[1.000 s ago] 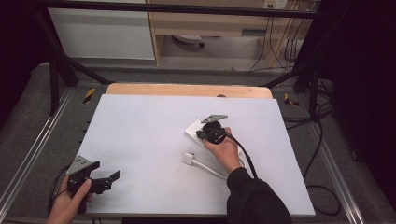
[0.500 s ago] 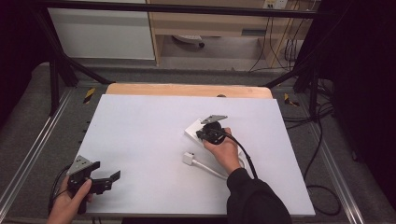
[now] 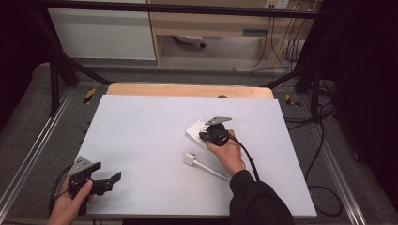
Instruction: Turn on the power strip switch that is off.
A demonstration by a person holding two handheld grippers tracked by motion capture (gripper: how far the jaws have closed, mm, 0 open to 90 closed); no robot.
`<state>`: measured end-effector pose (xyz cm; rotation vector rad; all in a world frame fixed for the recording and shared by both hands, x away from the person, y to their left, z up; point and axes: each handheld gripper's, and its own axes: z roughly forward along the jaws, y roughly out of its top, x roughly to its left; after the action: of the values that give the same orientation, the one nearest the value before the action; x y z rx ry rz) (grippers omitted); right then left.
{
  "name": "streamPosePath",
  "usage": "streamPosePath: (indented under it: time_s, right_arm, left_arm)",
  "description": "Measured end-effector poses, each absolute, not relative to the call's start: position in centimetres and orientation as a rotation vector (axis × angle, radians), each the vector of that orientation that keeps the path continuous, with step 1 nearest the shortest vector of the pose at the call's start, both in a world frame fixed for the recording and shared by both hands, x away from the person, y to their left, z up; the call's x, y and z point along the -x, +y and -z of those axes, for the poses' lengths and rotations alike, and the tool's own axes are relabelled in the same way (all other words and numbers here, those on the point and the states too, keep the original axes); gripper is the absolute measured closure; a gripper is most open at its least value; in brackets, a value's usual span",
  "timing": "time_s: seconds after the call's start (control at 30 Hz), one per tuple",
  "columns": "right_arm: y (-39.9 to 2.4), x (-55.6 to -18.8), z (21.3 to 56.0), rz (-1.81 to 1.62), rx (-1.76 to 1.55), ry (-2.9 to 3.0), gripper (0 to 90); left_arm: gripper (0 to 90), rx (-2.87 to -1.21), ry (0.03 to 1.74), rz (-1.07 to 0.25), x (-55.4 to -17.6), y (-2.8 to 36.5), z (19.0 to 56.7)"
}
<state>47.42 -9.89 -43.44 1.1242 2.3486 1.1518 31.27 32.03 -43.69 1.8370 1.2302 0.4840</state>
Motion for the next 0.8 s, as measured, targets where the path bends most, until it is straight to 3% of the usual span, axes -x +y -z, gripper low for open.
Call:
streamPosePath:
  time_s: [0.8]
  right_arm:
    - [-9.41, -47.58, 43.35, -1.143, -1.107, 2.360, 90.0]
  left_arm:
    - [6.4, -1.835, 1.235, -0.482, -31.29, 32.06, 43.70]
